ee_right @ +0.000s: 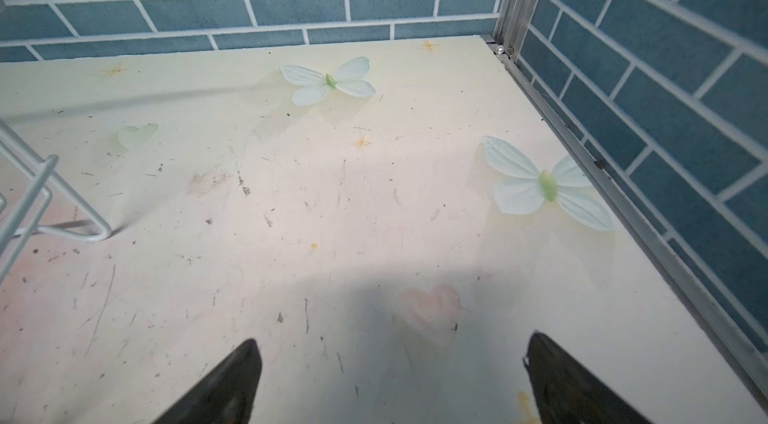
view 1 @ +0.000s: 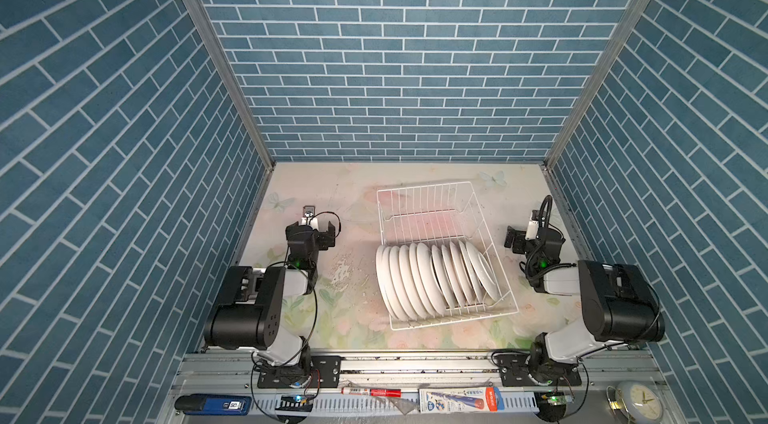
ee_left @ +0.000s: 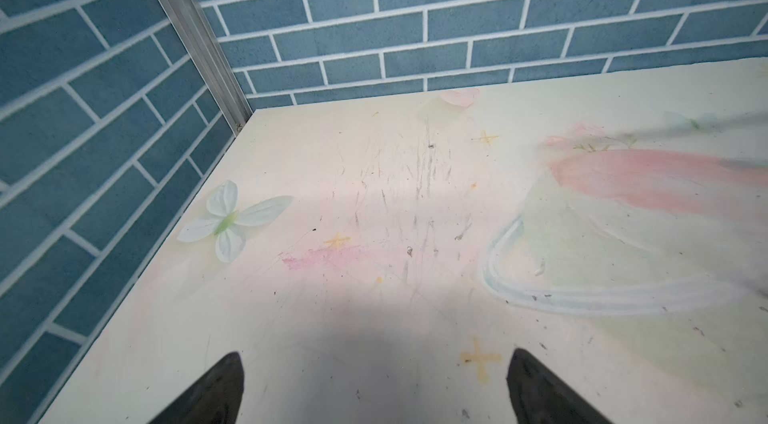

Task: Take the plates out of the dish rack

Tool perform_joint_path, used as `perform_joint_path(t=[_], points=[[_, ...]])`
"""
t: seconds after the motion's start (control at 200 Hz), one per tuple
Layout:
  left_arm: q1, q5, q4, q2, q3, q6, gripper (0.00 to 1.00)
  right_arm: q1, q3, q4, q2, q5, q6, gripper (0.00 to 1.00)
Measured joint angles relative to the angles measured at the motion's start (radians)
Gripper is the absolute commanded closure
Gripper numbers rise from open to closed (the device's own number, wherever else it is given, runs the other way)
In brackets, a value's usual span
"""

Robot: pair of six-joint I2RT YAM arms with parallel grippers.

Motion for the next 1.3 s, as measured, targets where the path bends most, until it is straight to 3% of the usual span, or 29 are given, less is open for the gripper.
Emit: perform_joint_path(t=[1.295], points=[[-0.002, 0.015, -0.012, -0.006, 0.000, 0.008, 0.01, 0.000, -0.006, 0.015, -0.011, -0.023, -0.002, 0.01]])
